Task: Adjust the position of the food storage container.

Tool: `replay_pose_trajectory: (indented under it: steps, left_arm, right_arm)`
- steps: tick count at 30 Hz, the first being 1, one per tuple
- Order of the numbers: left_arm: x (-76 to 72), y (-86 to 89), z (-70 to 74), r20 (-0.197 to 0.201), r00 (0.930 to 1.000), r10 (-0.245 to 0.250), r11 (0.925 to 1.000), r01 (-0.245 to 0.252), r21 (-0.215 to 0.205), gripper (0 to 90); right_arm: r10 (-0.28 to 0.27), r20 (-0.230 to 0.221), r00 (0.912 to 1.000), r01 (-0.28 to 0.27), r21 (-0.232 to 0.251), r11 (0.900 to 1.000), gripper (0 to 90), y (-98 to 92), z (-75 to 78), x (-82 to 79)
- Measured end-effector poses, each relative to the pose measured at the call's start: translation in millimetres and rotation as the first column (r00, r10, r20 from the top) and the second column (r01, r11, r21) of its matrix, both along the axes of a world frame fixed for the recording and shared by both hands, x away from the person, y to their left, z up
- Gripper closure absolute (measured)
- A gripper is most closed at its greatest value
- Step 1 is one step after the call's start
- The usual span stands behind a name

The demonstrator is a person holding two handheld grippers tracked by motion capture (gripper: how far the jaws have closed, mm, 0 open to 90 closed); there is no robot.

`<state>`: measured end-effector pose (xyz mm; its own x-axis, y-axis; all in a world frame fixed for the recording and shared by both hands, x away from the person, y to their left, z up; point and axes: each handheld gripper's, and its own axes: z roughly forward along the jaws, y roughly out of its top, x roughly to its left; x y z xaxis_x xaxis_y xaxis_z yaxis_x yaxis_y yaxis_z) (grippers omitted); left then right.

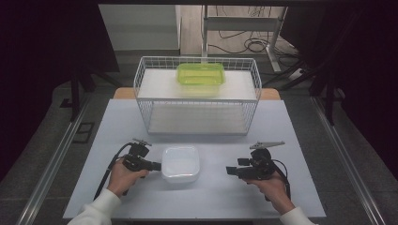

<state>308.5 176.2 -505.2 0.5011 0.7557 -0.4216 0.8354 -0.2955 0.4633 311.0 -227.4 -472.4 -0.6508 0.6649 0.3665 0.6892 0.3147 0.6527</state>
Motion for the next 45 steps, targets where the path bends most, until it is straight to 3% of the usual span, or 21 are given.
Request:
replay_pose_trajectory:
  steps: [5, 11, 20, 24, 28, 30, 32, 34, 39, 45]
  left_arm:
    - [7.8, -19.2, -2.2, -0.016, 0.9999, 0.005, 0.9991, -0.006, -0.043, 89.6]
    - [12.6, -26.2, -5.6, -0.031, 0.9995, -0.005, 0.9990, 0.004, -0.045, 89.7]
    - [9.1, -23.3, -3.5, -0.017, 0.9998, 0.011, 0.9976, -0.012, -0.068, 89.6]
    - [1.9, -13.0, 3.1, 0.025, 0.9966, 0.079, 0.9920, -0.076, -0.100, 89.3]
    - [-8.5, -2.4, 18.8, 0.134, 0.9824, 0.131, 0.9867, -0.116, -0.114, 82.2]
    - [-10.9, -0.9, 22.2, 0.151, 0.9784, 0.141, 0.9853, -0.124, -0.118, 75.8]
    - [-15.5, 1.3, 30.4, 0.190, 0.9693, 0.155, 0.9847, -0.137, -0.109, 65.6]
    - [-17.2, 2.1, 34.6, 0.199, 0.9642, 0.176, 0.9815, -0.156, -0.111, 50.2]
    - [-22.8, 2.5, 38.8, 0.233, 0.9628, 0.137, 0.9846, -0.107, -0.138, 38.4]
    - [-31.3, 4.1, 42.1, 0.274, 0.9512, 0.141, 0.9867, -0.112, -0.118, 32.4]
  right_arm:
    - [0.002, 0.002, 1.0000, -0.002, 0.000, 1.000, 27.1, -0.4, 0.6, -0.4]
    - [0.005, 0.000, 1.0000, -0.005, 0.000, 1.000, 27.0, -0.7, 0.6, -0.6]
    - [0.007, -0.001, 1.0000, -0.007, -0.015, 1.000, 26.8, 1.0, -0.7, -0.7]
    - [-0.006, 0.013, 0.9999, 0.007, -0.014, 1.000, 26.0, -0.2, -0.2, -0.7]
    - [-0.020, 0.024, 0.9995, 0.020, -0.007, 1.000, 25.9, -2.0, 1.1, -0.5]
    - [-0.022, 0.026, 0.9994, 0.022, -0.003, 1.000, 25.9, -2.3, 1.4, -0.6]
    - [-0.028, 0.039, 0.9988, 0.028, 0.009, 1.000, 25.0, -2.8, 2.0, -0.9]
    - [-0.030, 0.044, 0.9986, 0.029, 0.015, 0.999, 24.2, -3.3, 2.5, -1.2]
    - [-0.026, 0.059, 0.9979, 0.025, 0.019, 0.999, 23.4, -3.4, 2.7, -1.6]
    - [-0.010, 0.062, 0.9981, 0.009, 0.009, 1.000, 22.8, -2.2, 1.6, -1.7]
